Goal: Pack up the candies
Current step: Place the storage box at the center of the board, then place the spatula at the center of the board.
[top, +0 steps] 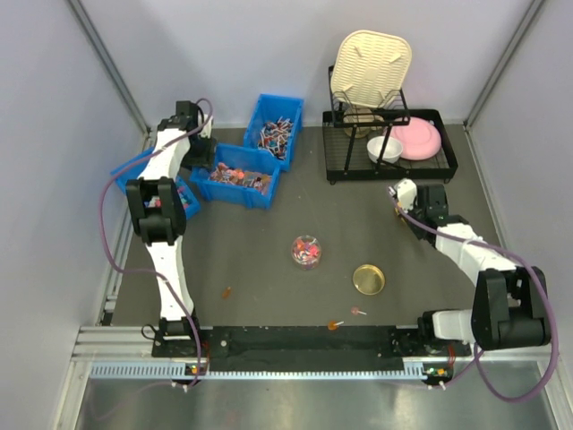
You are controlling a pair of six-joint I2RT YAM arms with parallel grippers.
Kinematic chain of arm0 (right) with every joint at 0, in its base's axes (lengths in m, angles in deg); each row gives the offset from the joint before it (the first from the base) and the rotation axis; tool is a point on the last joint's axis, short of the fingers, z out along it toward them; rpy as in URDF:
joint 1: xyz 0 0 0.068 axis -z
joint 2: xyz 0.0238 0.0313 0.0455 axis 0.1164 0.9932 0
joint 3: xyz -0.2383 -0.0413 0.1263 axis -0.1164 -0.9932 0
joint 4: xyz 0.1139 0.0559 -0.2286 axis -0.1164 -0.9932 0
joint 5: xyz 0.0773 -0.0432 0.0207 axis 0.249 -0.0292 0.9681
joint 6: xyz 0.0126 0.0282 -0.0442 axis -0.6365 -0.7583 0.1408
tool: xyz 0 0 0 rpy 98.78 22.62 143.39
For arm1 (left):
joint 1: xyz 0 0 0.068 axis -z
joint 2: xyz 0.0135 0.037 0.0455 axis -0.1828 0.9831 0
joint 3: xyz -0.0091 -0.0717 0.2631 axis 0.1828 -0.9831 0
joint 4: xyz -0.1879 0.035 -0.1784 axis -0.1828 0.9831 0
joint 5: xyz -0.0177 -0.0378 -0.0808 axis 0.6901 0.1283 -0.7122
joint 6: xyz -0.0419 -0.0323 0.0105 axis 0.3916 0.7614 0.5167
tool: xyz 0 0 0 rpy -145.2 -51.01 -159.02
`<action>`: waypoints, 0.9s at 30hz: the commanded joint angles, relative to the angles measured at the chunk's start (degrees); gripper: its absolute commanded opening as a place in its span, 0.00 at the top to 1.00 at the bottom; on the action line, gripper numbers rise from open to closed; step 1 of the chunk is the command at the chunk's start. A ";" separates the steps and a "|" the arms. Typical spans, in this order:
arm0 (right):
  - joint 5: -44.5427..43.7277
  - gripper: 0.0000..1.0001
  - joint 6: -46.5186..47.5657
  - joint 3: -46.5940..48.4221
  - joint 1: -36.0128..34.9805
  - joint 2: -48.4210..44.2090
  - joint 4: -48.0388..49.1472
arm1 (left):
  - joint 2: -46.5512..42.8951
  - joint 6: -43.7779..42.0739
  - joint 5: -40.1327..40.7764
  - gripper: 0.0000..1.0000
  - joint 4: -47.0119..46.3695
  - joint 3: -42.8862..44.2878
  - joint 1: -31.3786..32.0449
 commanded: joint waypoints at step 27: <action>8.52 0.13 -0.47 13.65 0.58 -12.31 -14.54 | -50.92 -4.91 -22.40 0.01 -3.19 -30.92 -0.28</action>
